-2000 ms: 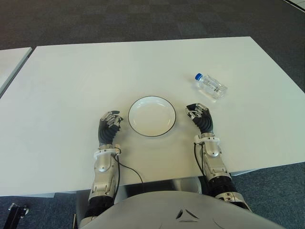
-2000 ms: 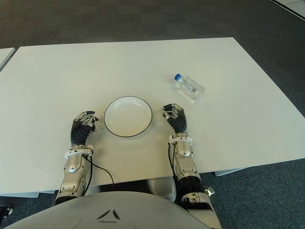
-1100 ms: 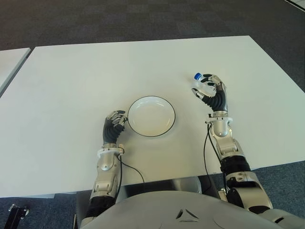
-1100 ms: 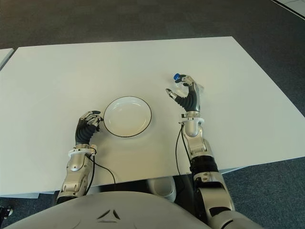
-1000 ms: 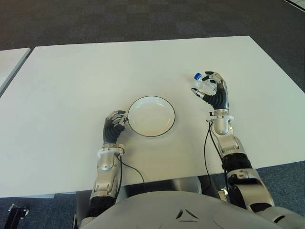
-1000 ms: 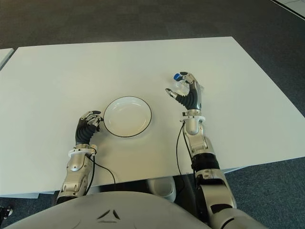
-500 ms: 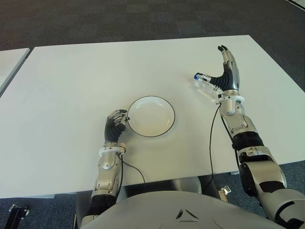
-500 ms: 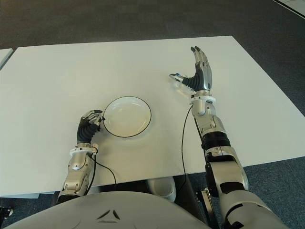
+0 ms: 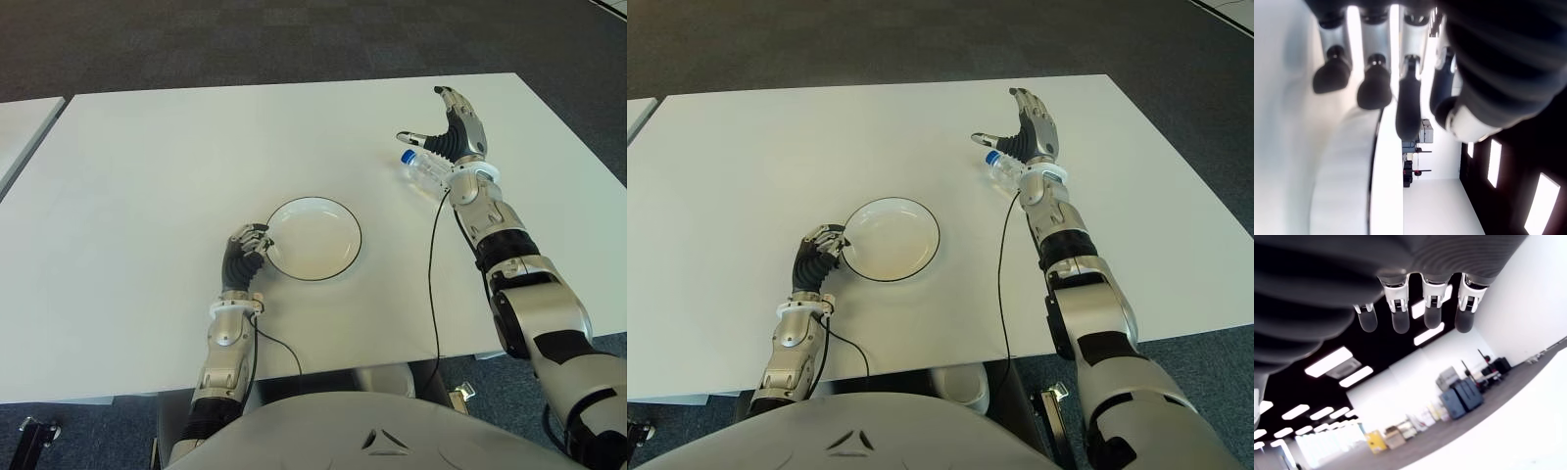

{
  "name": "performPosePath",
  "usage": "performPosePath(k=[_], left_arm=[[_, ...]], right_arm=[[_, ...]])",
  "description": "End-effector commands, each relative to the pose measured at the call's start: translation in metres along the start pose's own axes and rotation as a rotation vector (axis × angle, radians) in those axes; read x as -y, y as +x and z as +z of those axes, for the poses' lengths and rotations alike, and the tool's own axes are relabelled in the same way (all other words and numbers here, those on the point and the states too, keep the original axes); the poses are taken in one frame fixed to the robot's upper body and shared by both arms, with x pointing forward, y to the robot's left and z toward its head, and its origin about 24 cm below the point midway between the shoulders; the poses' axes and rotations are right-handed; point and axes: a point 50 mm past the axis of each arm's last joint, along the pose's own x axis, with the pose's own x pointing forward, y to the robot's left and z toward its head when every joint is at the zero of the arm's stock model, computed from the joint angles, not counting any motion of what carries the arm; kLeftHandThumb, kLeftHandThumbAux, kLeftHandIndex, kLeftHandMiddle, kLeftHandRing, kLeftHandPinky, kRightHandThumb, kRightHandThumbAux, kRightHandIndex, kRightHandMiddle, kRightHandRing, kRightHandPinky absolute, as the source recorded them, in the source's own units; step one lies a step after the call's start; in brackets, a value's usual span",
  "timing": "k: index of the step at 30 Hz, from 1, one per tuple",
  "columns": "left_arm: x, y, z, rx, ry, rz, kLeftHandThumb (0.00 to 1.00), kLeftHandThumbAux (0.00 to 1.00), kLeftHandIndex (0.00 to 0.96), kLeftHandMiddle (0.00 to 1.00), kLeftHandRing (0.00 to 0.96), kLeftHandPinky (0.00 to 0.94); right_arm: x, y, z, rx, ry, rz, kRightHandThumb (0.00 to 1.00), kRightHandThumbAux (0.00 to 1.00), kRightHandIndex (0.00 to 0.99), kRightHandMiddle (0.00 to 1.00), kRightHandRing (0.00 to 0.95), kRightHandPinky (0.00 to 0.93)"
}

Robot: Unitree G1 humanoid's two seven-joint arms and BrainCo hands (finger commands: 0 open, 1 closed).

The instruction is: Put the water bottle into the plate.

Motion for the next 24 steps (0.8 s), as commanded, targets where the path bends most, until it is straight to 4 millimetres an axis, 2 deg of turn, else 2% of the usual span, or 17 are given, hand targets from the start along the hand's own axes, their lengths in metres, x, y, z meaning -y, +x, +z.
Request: performPosePath(k=[1,9,11,16,20,24], left_arm=[[0.002,-0.002,-0.005,-0.019,0.014,-0.03,0.836,0.678,0.403,0.575,0.775,0.767],[0.002,-0.004,-0.006,-0.035,0.005,-0.027,0.835,0.679,0.399,0.571,0.756,0.733],[0.002,-0.005,-0.006,-0.029,0.006,-0.03,0.835,0.679,0.399,0.572,0.76,0.751],[0.003,-0.006,-0.006,-0.028,0.005,-0.035,0.835,0.679,0.4,0.573,0.76,0.747],[0.003,-0.007,-0.005,-0.024,0.004,-0.045,0.835,0.679,0.4,0.572,0.754,0.74],[0.003,-0.008,-0.004,-0.023,0.001,-0.05,0.835,0.679,0.399,0.572,0.751,0.742]], right_arm=[[-0.008,0.001,-0.009,-0.05,-0.098,0.089,0.485,0.394,0.0,0.0,0.0,0.0],[-0.013,0.003,-0.012,-0.079,-0.169,0.155,0.466,0.341,0.0,0.0,0.0,0.0],[-0.013,0.004,-0.013,-0.084,-0.183,0.172,0.468,0.33,0.0,0.0,0.0,0.0],[-0.017,0.003,-0.014,-0.091,-0.214,0.216,0.472,0.324,0.0,0.0,0.0,0.0],[-0.029,-0.002,-0.016,-0.121,-0.246,0.282,0.471,0.321,0.0,0.0,0.0,0.0],[-0.029,-0.002,-0.016,-0.124,-0.267,0.309,0.464,0.315,0.0,0.0,0.0,0.0]])
